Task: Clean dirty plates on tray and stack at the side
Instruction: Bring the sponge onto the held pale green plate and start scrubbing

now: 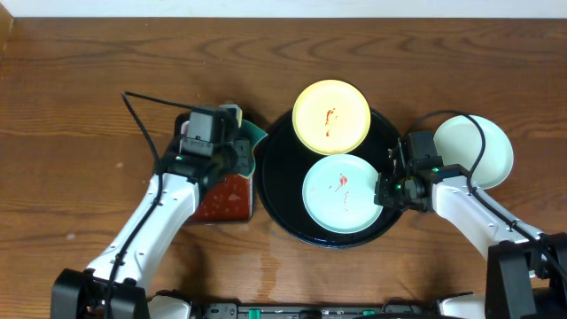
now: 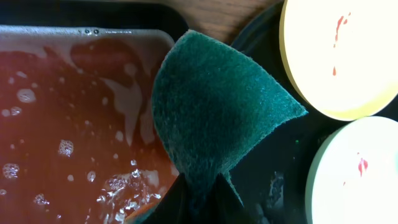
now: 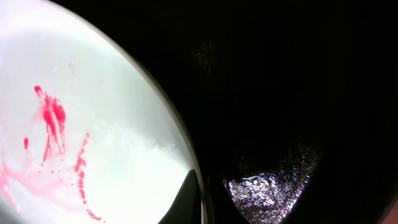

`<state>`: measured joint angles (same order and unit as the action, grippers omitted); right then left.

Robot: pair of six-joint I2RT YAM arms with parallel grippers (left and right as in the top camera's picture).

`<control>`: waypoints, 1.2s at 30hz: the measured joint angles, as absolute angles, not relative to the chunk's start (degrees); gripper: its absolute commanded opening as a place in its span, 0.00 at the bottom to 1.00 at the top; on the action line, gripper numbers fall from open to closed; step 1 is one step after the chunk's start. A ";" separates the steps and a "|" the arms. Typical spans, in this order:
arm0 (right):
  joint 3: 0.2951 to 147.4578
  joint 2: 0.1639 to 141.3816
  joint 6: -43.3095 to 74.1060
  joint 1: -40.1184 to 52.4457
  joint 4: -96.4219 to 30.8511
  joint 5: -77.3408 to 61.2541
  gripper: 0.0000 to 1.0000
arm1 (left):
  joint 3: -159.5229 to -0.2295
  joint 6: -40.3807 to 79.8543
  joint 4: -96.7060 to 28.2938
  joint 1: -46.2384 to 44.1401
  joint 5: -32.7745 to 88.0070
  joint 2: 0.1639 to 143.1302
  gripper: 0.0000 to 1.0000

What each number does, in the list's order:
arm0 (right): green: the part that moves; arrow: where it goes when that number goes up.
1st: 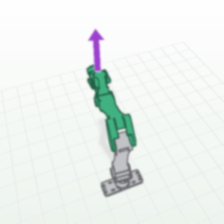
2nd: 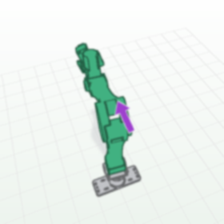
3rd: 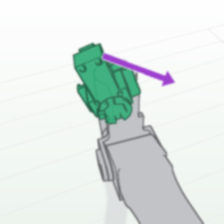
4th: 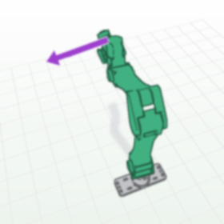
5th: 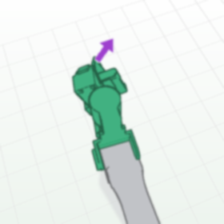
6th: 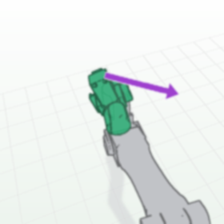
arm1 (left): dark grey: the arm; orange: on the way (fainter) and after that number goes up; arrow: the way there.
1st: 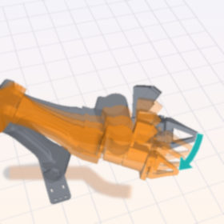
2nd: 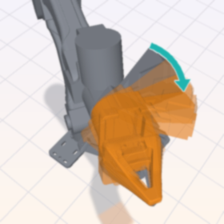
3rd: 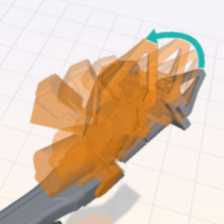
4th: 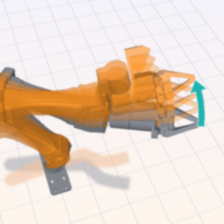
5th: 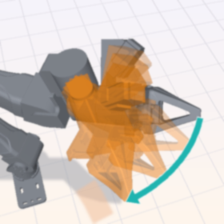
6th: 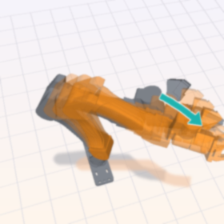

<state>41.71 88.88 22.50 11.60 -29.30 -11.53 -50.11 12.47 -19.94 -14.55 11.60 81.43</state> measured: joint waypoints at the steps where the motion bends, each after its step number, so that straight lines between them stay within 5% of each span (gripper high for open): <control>1: 41.71 88.88 22.50 11.60 -29.30 -11.53 0.01 | -50.11 12.69 -19.84 -14.87 11.14 81.43 0.07; 18: 41.71 88.88 22.50 11.60 -29.39 -11.70 0.01 | -50.11 15.75 -18.15 -21.71 8.56 81.43 0.08; 36: 41.71 88.88 22.52 16.97 -29.58 -11.99 0.01 | -50.11 32.45 -2.44 -46.28 8.62 93.23 0.08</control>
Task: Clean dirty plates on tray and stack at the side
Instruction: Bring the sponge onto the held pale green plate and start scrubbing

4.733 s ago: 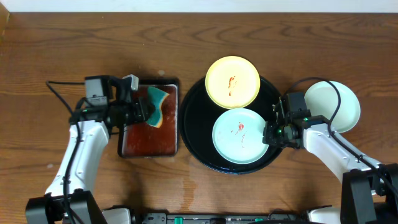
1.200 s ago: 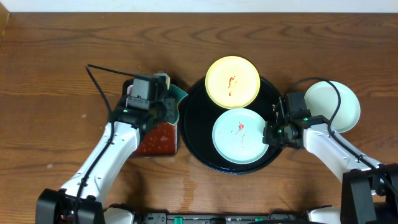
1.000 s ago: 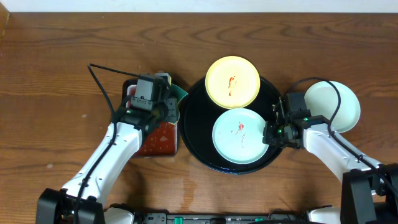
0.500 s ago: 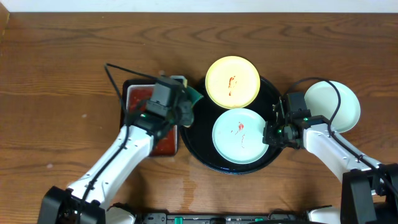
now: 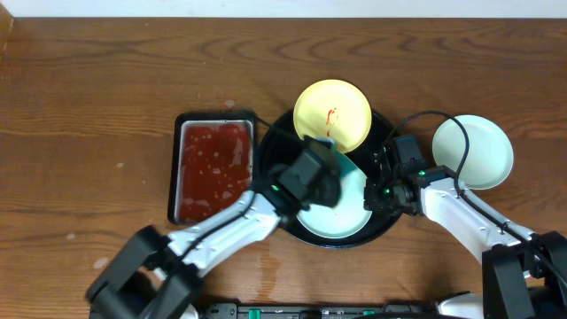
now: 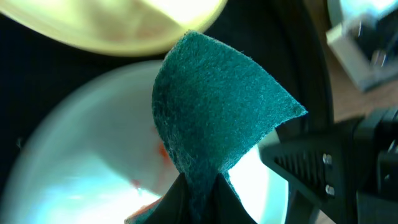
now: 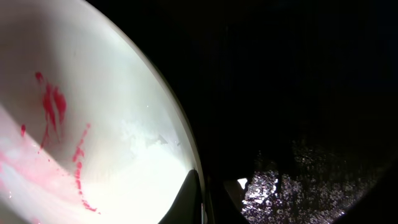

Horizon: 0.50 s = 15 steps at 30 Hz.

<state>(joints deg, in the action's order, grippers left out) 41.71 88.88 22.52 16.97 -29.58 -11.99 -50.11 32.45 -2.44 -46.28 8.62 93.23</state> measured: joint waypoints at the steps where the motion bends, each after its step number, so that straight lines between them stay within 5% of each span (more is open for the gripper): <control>1: 41.71 88.88 22.55 16.97 -29.58 -12.01 0.01 | -50.11 32.88 -1.85 -47.29 8.64 94.17 0.08; 15: 41.71 88.88 22.55 17.30 -29.58 -13.56 0.01 | -51.44 34.54 -6.66 -47.99 4.62 99.96 0.08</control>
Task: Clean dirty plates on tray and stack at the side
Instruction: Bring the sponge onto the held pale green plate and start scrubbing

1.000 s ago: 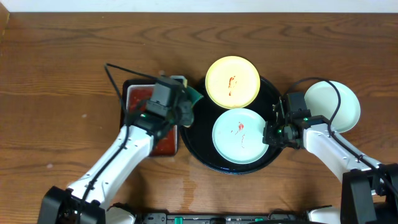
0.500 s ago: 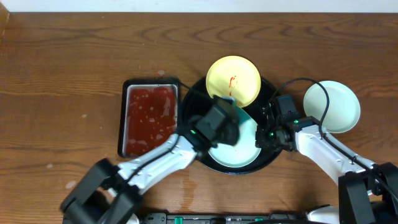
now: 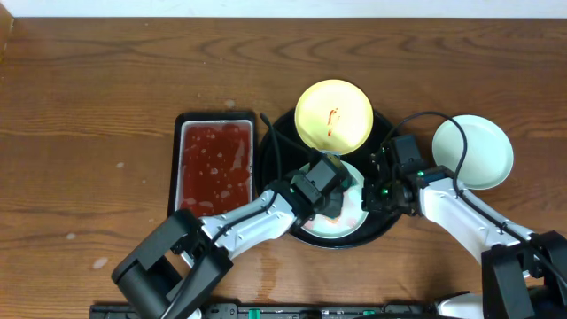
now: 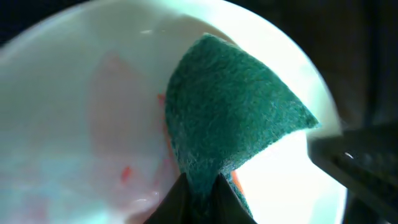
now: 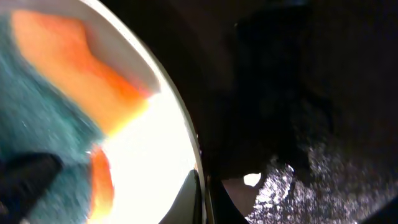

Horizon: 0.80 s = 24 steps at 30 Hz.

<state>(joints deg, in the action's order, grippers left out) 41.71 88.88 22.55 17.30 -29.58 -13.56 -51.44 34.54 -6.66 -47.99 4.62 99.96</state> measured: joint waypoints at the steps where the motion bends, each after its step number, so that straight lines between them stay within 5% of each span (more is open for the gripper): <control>1: 41.71 88.88 22.55 17.37 -29.58 -13.87 0.01 | -51.51 34.46 -7.44 -47.46 4.12 99.83 0.08; 24: 41.71 88.88 22.55 17.61 -29.39 -13.65 0.01 | -50.06 31.77 -8.99 -45.54 8.80 91.31 0.08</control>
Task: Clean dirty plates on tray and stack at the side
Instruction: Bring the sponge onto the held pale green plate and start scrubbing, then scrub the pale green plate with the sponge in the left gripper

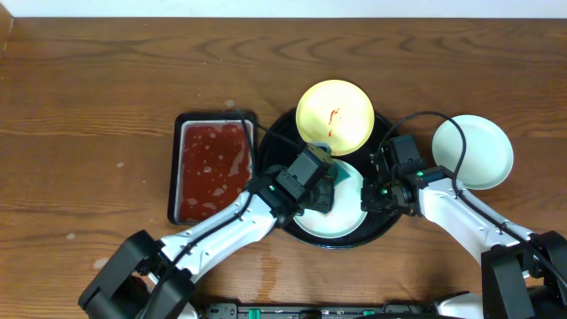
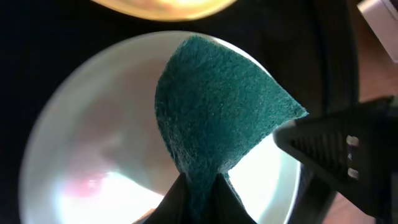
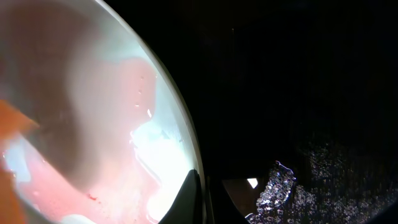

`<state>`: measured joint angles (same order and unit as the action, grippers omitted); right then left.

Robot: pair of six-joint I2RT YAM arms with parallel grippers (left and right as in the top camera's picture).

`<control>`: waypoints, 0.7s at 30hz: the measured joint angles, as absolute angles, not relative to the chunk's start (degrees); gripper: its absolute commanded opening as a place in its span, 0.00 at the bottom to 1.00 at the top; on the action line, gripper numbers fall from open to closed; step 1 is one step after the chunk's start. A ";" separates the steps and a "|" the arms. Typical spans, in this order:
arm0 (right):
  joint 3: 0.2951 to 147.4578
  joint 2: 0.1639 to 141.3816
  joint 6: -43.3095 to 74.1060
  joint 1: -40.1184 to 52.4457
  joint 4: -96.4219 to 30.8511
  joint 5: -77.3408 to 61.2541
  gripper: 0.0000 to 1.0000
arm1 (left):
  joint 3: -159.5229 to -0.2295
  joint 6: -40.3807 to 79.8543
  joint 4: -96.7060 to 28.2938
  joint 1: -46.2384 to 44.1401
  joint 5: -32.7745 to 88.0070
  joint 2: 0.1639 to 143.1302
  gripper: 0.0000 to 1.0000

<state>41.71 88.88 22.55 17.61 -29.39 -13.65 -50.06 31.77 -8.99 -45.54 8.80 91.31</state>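
A pale green plate [image 1: 347,215] lies in the round black tray [image 1: 282,146], its face smeared with a thin pink film [image 3: 93,124]. My left gripper [image 2: 200,202] is shut on a folded green sponge [image 2: 217,106], which sits over the plate's upper left part [image 1: 324,184]. My right gripper [image 3: 203,196] is shut on the plate's right rim [image 1: 376,191]. A yellow plate [image 1: 334,116] with a red stain rests on the tray's far side. One clean pale plate [image 1: 472,151] sits on the table to the right.
A black rectangular pan of red soapy liquid [image 1: 211,168] stands left of the tray. The right arm's cable loops over the clean plate. Brown wooden table [image 1: 89,106] all around.
The sponge has shifted up and left on the pale plate and no longer fills the right wrist view. The plate now shows a pink smear. The right gripper holds the rim as before.
The left gripper held the sponge at the pan of red liquid while the right pinched the rim of the red-stained pale plate. Then the sponge was over that plate, then pressed on it. Now the sharp red marks are a pink film.
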 measured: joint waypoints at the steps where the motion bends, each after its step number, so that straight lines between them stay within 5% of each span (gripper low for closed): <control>1: 41.71 88.88 22.55 17.61 -29.39 -13.65 0.01 | -50.06 31.94 -8.25 -46.04 8.88 91.90 0.08; 12: 41.71 88.88 22.55 17.61 -29.41 -13.65 0.01 | -50.15 33.82 -7.40 -48.03 8.29 98.24 0.08; 21: 41.71 88.88 22.55 17.61 -29.54 -14.22 0.01 | -51.53 33.04 -16.08 -48.75 -7.70 97.80 0.08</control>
